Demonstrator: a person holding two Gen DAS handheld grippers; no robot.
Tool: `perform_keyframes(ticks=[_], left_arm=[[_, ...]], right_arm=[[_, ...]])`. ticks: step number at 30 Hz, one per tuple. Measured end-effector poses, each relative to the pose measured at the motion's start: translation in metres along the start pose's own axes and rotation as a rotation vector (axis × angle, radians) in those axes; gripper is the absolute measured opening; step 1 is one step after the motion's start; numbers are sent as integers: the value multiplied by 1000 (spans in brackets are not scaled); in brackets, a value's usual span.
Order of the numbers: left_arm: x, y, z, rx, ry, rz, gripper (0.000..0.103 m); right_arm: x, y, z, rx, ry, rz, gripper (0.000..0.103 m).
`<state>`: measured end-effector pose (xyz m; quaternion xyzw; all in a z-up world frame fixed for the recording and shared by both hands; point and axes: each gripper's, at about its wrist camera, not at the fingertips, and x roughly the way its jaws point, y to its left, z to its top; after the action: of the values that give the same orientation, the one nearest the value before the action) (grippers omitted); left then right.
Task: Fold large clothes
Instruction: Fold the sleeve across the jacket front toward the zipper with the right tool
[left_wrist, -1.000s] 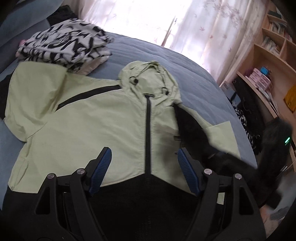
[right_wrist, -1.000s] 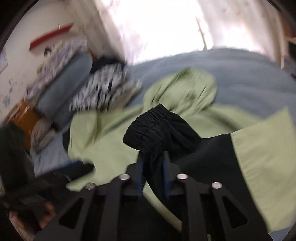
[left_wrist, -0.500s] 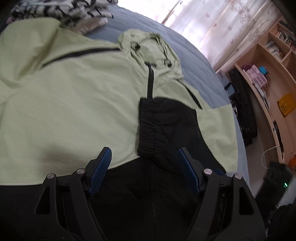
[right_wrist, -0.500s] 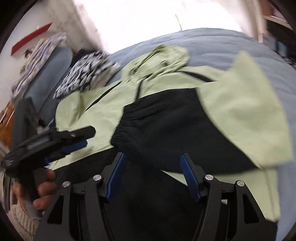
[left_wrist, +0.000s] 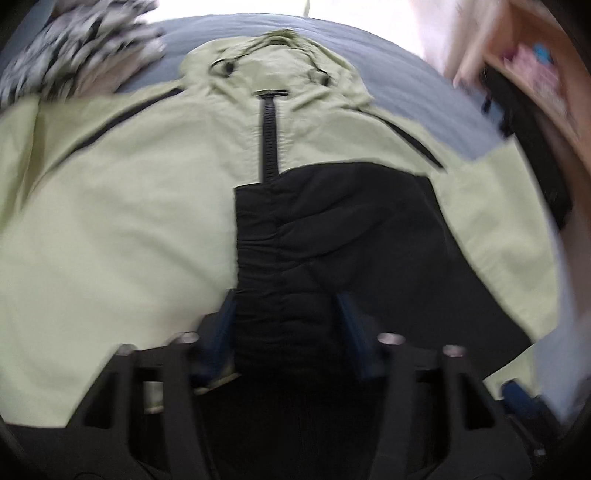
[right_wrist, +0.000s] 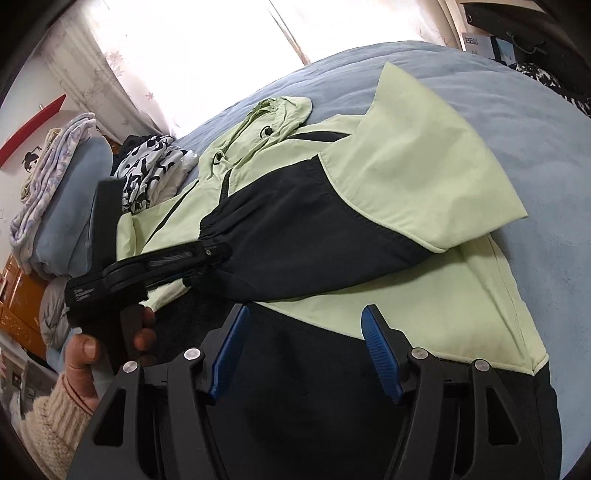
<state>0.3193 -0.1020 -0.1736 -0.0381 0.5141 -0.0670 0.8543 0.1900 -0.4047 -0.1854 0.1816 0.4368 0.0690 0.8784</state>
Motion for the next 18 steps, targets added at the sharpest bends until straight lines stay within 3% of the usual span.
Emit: perform_keyframes(ticks=[3,5,8,12,15,18], left_arm=[[-7,-20,6,88,-33,37,25],[-21,-29,14,116,-71,30,23],[-66,-29,28,135,-221,47,22],[-108,7,34,99,-348,111,22],[-100,57,28,39,-311,221,24],[-60,105,15,-38,-122,217,27]], right_arm=[[1,6,2,-3,-12,-5,64],[2,15,6,-15,-27,-15,64],[-14,22,7,-46,-66,-34,64],[-38,26,9,-71,-104,-53,64],[-47,24,12,-67,-97,-101,69],[-40,19,24,-38,-54,-141,76]])
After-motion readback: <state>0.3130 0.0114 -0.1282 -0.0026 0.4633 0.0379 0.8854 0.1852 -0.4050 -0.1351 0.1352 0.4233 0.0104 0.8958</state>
